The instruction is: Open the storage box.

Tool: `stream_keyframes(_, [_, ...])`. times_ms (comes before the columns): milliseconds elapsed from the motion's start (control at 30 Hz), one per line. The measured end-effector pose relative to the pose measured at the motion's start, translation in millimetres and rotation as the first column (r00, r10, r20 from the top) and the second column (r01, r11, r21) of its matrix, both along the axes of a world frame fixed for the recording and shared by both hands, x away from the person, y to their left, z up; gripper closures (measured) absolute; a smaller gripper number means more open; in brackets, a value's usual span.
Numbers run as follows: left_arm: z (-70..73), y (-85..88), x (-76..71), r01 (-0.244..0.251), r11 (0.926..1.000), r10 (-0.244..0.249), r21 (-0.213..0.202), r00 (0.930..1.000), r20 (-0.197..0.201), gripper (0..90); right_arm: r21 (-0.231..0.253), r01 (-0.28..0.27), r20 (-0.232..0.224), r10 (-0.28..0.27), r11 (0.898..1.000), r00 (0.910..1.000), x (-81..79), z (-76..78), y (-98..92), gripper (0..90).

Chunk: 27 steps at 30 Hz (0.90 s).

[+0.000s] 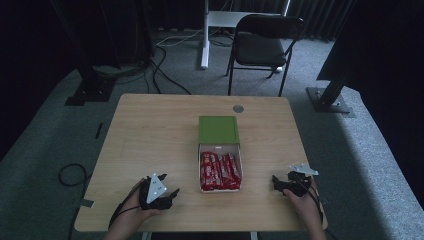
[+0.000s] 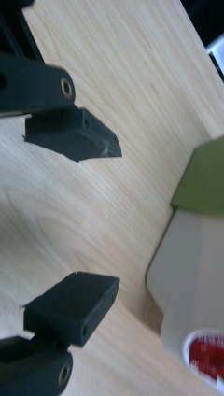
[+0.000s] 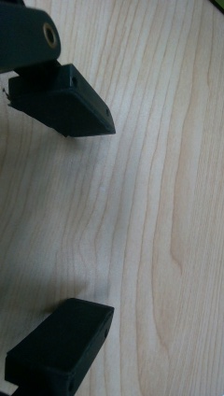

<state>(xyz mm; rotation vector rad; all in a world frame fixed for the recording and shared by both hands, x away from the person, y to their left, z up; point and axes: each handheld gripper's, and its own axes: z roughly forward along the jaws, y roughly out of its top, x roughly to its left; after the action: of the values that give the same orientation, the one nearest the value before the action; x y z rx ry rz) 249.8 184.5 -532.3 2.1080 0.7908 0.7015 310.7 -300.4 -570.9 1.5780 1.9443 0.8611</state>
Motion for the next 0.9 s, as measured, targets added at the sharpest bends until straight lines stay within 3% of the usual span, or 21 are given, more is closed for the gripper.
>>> stream_keyframes(100, [-1.5, 6.9, 2.4, -0.018, 0.9997, 0.018, 0.016, 0.9998, 0.009, 26.7, 0.0, 0.0, 0.0, 0.0, 1.0, 1.0, 0.0, 0.0, 0.0, 11.3])
stream_keyframes(300, [-5.3, 17.3, 6.5, -0.076, 0.9958, 0.075, -0.051, 0.9969, -0.023, 16.9, 0.0, 0.002, 0.0, -0.002, 1.0, 1.0, 0.0, 0.0, -0.1, 11.3])
stream_keyframes(500, [-9.9, 28.1, 11.0, -0.146, 0.9848, 0.142, -0.094, 0.9887, -0.049, 15.3, 0.0, 0.002, 0.0, -0.002, 1.0, 1.0, 0.0, 0.0, -0.2, 11.3])
stream_keyframes(600, [-11.2, 35.5, 13.8, -0.185, 0.975, 0.18, -0.123, 0.9822, -0.055, 15.3, -0.001, 0.002, 0.0, -0.002, 1.0, 1.0, 0.1, 0.0, -0.2, 11.3])
stream_keyframes(733, [-14.2, 46.4, 16.7, -0.222, 0.9705, 0.22, -0.093, 0.9748, -0.041, 15.1, 0.0, 0.002, 0.0, -0.002, 1.0, 1.0, 0.1, 0.0, -0.2, 11.3])
stream_keyframes(900, [-17.3, 62.2, 20.8, -0.334, 0.933, 0.33, -0.134, 0.9425, -0.051, 14.9, 0.0, 0.002, 0.0, -0.002, 1.0, 1.0, 0.1, 0.0, -0.2, 11.3])
